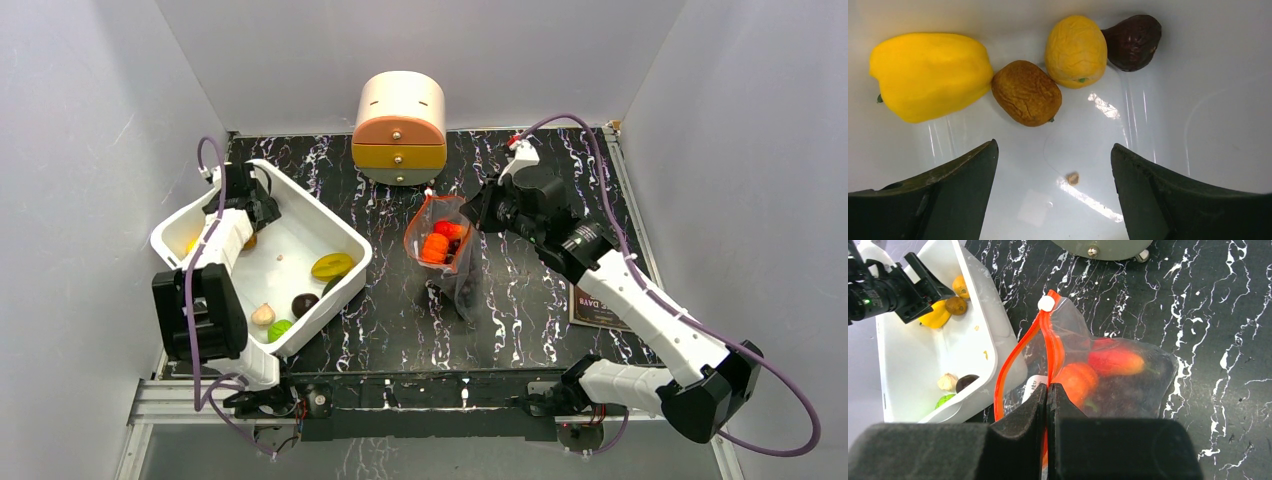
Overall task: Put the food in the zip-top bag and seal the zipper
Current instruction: Pick up the fake fruit from the bin.
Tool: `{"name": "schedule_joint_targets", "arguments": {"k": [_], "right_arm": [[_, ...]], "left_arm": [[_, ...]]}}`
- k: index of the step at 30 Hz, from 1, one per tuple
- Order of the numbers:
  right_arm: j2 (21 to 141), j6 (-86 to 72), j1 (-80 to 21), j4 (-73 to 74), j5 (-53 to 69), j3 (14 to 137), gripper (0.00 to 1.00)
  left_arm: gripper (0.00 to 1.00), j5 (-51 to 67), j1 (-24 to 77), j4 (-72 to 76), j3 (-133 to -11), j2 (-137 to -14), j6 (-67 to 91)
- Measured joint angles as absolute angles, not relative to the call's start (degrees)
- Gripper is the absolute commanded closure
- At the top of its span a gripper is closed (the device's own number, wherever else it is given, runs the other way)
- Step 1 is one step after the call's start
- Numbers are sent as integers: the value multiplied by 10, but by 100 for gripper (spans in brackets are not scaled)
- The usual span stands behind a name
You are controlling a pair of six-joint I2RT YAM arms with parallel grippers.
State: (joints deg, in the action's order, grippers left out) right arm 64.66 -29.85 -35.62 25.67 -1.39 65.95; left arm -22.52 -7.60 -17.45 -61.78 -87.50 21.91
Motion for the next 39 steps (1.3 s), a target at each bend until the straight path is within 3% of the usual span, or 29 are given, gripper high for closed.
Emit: {"name": "schedule_joint_targets", "arguments": {"k": [13,27,39], "right_arm": [[677,-300,-356,287,-1,696,100],[680,-303,-356,300,6,707,100],[680,-308,-356,300,16,707,100]], "left_arm": [[18,-203,-145,-117,-605,-945,221],[24,-141,-164,-104,-605,-1004,218],[46,-107,-164,-110,-614,-1006,205]]}}
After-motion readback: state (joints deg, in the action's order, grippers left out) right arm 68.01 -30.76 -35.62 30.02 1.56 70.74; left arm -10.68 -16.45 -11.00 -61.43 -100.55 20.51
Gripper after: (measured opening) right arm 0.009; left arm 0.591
